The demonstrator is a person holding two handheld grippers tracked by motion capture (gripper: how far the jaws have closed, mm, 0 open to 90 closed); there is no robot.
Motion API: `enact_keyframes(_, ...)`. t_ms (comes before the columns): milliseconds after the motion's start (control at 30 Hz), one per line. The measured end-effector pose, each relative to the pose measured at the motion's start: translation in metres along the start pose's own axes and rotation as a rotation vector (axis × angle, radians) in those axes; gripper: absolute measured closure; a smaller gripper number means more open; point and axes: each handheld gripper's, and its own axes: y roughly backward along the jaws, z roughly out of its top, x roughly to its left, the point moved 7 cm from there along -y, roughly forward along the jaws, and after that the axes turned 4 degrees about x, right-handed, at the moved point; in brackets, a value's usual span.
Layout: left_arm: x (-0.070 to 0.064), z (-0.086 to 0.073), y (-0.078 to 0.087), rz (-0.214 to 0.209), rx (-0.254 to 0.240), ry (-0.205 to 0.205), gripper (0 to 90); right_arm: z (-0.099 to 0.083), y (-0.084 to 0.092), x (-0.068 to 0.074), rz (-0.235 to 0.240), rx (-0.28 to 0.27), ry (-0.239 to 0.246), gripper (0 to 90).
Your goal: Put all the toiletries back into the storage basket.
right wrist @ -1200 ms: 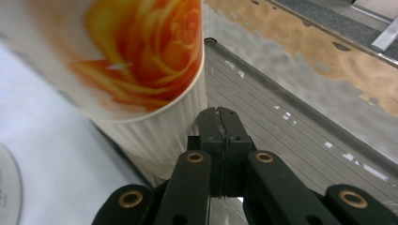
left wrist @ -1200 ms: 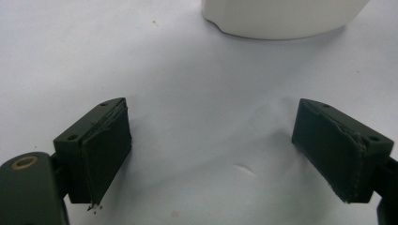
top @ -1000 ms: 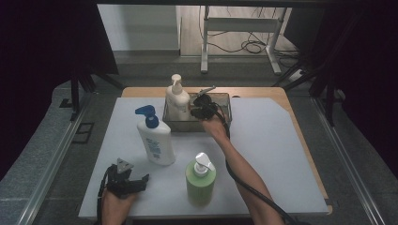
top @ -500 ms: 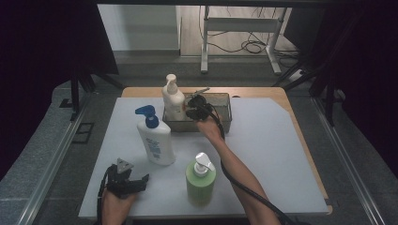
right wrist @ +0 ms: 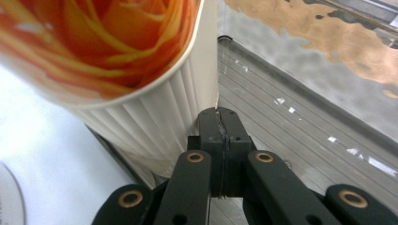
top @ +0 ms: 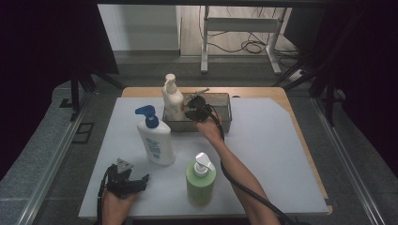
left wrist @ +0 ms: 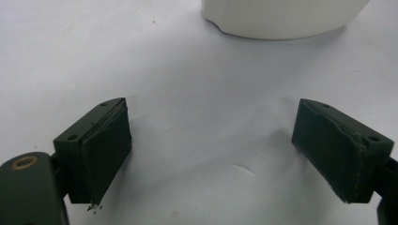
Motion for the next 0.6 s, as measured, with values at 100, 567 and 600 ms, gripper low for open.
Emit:
enact_keyframes(100,0.0,0.0,0.0,0.0,0.0,0.0,11.4,0.001,-0.001,0.003,0.006,0.001,0.006,89.4)
enact_keyframes(567,0.0,0.0,0.0,0.0,0.0,0.0,11.4,0.009,-0.005,0.024,0.032,-0.007,0.05,89.3)
enact_keyframes(600,0.0,0.0,0.0,0.0,0.0,0.0,11.4,0.009,-0.005,0.023,0.038,-0.011,0.046,89.3)
